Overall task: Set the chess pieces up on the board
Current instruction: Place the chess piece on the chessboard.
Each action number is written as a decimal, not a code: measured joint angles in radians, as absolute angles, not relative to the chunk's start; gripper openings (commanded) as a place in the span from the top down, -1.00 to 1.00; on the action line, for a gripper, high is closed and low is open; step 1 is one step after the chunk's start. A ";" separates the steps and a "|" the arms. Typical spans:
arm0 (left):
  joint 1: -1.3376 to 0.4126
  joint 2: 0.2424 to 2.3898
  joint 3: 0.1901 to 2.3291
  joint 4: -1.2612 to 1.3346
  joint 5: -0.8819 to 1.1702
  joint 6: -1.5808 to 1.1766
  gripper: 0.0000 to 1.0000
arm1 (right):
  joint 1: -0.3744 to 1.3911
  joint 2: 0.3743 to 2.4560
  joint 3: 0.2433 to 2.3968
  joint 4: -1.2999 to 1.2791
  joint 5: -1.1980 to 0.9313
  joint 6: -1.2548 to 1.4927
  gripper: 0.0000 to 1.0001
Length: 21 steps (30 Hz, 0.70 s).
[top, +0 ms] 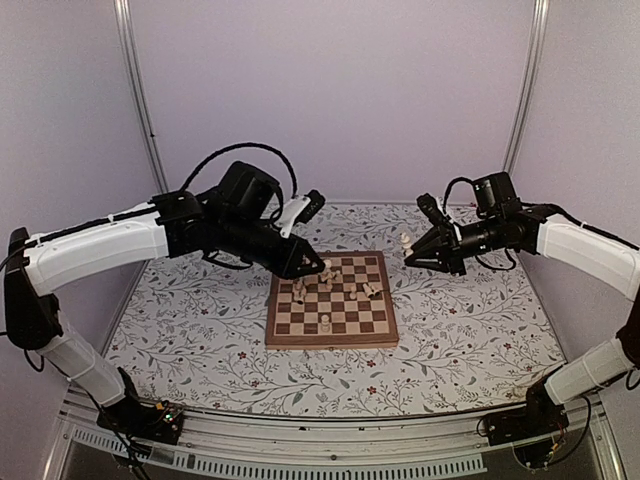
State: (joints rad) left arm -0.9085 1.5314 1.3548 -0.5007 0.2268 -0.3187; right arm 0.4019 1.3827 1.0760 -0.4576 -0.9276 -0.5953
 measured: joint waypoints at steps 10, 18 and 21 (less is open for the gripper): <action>-0.908 1.607 1.370 -1.029 0.072 -0.297 0.83 | 0.389 1.333 1.008 -0.410 -0.868 -0.610 0.85; -0.908 1.804 1.396 -1.093 0.041 -0.272 0.81 | 0.385 1.324 0.970 -0.386 -0.867 -0.623 0.84; -0.908 1.863 1.444 -1.095 0.035 -0.256 0.81 | 0.385 1.319 0.960 -0.382 -0.866 -0.625 0.83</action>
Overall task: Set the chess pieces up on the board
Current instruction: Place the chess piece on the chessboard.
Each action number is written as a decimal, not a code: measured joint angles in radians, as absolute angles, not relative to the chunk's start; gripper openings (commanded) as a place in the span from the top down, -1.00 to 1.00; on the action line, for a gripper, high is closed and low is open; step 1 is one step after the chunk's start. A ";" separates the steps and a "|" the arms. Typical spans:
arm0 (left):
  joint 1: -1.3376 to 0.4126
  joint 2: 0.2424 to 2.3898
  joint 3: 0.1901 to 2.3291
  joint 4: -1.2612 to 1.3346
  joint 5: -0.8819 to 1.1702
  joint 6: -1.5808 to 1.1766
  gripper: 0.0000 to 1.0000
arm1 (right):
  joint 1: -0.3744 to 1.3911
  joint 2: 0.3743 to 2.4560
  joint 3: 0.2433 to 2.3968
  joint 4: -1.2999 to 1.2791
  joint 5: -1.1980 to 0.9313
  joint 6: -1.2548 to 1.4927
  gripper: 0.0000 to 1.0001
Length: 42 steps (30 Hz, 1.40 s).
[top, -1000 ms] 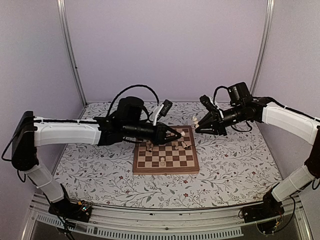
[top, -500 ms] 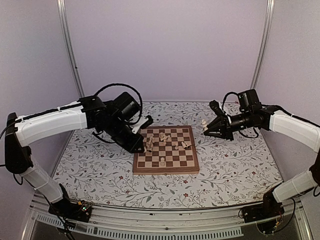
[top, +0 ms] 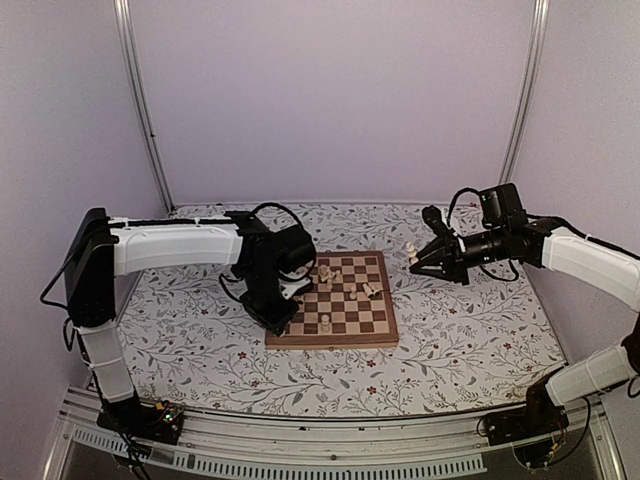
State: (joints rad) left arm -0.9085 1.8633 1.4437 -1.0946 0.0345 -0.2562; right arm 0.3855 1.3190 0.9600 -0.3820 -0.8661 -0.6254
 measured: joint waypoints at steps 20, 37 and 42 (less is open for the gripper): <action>-0.908 2.000 1.557 -1.131 -0.056 -0.231 0.69 | 0.385 1.297 0.945 -0.372 -0.865 -0.633 0.82; -0.898 2.030 1.569 -1.147 -0.081 -0.231 0.40 | 0.385 1.297 0.944 -0.372 -0.865 -0.633 0.82; -0.898 2.032 1.570 -1.145 -0.073 -0.225 0.58 | 0.385 1.297 0.944 -0.372 -0.865 -0.633 0.82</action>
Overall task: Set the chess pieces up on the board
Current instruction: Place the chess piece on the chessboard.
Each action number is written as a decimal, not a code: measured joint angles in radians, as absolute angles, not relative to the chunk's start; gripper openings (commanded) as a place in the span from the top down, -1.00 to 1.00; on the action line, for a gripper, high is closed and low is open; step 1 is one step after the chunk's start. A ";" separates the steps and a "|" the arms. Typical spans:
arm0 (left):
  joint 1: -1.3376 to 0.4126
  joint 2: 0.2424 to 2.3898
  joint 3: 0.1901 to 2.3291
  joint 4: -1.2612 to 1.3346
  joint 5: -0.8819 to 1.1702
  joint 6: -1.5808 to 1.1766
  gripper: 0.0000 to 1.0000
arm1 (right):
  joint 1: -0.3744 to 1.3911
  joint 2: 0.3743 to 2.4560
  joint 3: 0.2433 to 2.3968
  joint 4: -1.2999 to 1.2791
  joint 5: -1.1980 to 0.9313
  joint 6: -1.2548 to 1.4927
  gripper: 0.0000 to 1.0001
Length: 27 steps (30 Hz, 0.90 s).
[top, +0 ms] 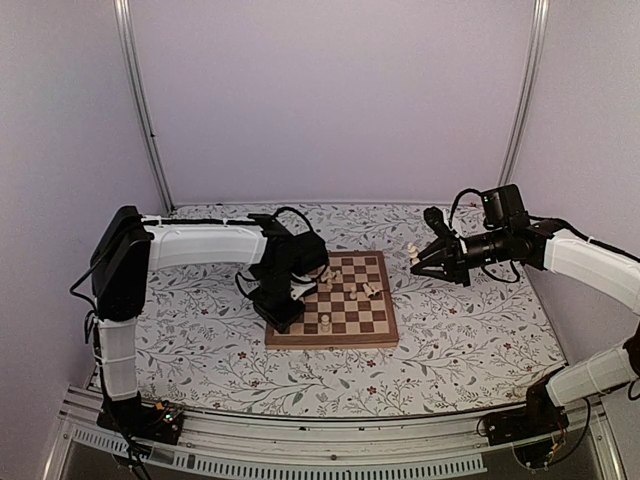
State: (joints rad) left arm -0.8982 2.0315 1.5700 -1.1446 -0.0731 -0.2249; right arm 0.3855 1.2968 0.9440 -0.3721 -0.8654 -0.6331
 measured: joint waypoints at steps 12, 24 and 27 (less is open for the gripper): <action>-0.898 2.032 1.573 -1.130 -0.062 -0.224 0.49 | 0.385 1.297 0.941 -0.372 -0.865 -0.633 0.82; -0.899 2.026 1.631 -1.124 -0.088 -0.232 0.17 | 0.385 1.297 0.941 -0.372 -0.869 -0.633 0.82; -0.906 1.987 1.666 -1.105 -0.109 -0.232 0.14 | 0.385 1.297 0.941 -0.372 -0.876 -0.633 0.82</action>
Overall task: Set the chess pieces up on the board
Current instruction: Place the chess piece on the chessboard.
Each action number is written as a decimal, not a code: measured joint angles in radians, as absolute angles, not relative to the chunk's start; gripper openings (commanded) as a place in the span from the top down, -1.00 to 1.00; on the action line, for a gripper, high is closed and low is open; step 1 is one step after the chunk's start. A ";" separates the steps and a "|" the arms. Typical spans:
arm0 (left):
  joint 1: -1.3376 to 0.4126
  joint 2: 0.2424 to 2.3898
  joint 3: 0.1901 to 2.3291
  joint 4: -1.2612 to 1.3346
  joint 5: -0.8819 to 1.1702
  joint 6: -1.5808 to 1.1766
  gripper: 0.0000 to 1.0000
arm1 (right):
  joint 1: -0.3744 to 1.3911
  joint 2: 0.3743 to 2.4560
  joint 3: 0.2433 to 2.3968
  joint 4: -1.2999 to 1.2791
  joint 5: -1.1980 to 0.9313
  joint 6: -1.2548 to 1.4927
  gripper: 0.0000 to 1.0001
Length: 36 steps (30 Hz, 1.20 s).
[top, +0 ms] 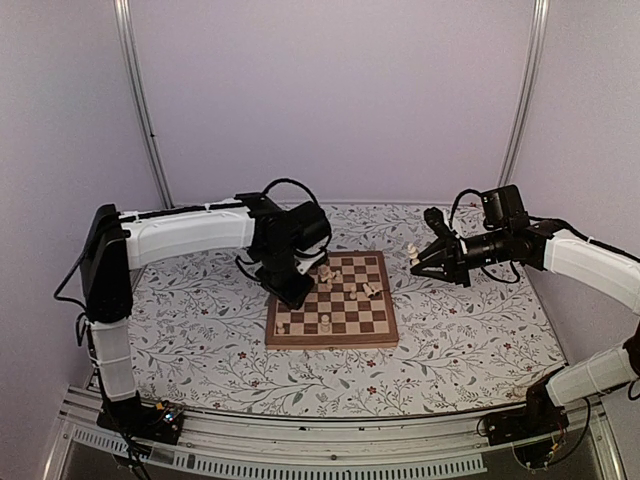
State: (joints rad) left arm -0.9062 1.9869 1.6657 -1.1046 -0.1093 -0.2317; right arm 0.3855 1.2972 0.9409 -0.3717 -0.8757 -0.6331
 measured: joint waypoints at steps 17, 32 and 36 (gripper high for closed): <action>-1.003 1.652 1.502 -0.238 0.031 -0.228 -0.01 | 0.459 1.367 0.963 -0.373 -0.957 -0.602 0.82; -1.005 1.831 1.595 -0.150 0.260 -0.281 -0.02 | 0.464 1.370 0.973 -0.376 -0.965 -0.601 0.81; -1.008 1.853 1.623 -0.152 0.300 -0.283 0.04 | 0.464 1.370 0.973 -0.376 -0.965 -0.601 0.81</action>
